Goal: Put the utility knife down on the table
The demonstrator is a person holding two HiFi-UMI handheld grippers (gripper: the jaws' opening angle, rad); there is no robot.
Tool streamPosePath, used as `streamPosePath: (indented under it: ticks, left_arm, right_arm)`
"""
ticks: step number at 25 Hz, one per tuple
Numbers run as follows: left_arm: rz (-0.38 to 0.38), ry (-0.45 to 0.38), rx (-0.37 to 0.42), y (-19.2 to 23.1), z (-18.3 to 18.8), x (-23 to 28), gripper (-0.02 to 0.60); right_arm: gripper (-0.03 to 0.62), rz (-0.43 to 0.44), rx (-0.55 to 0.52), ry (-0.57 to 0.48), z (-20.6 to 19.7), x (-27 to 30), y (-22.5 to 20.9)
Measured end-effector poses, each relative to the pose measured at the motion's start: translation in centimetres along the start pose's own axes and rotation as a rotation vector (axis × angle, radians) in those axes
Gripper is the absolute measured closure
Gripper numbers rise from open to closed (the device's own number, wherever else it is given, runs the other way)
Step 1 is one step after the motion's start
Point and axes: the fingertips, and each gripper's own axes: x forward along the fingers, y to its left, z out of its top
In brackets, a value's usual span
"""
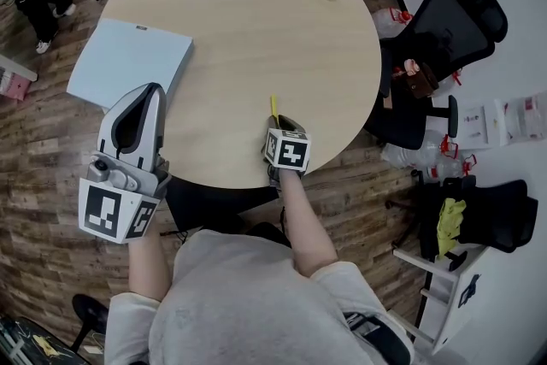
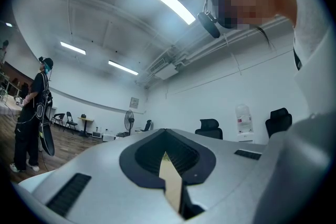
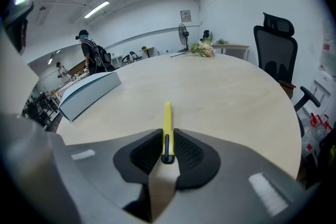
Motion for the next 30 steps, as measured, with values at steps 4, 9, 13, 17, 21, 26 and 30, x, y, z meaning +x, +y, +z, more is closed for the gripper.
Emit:
streamPosePath:
  ticks: [4, 9, 13, 17, 21, 26, 30]
  left_arm:
    - [0.010, -0.003, -0.001, 0.4, 0.1, -0.2, 0.575]
    - [0.009, -0.006, -0.002, 0.4, 0.0, -0.3, 0.575]
    - [0.004, -0.012, 0.001, 0.2, 0.2, -0.5, 0.575]
    - [-0.003, -0.019, 0.007, -0.2, 0.5, -0.7, 0.575]
    - [-0.006, -0.032, 0.009, -1.1, 1.0, -1.1, 0.575]
    - [-0.021, -0.060, 0.021, -3.4, 2.3, -1.2, 0.575]
    - [-0.027, -0.073, 0.025, -5.6, 3.2, -1.6, 0.575]
  right_arm:
    - [0.519, -0.010, -0.008, 0.005, 0.1, 0.1, 0.1]
    - [0.517, -0.009, -0.015, 0.009, 0.0, 0.2, 0.1]
    - [0.496, 0.001, -0.013, 0.000, 0.1, -0.1, 0.3]
    - [0.496, 0.005, -0.014, -0.060, 1.4, -1.4, 0.4]
    - [0.564, 0.022, -0.025, -0.139, 2.8, -3.9, 0.7]
    - [0.583, 0.044, -0.072, -0.238, 4.9, -8.0, 0.5]
    - [0.583, 0.071, -0.079, -0.315, 6.2, -11.9, 0.3]
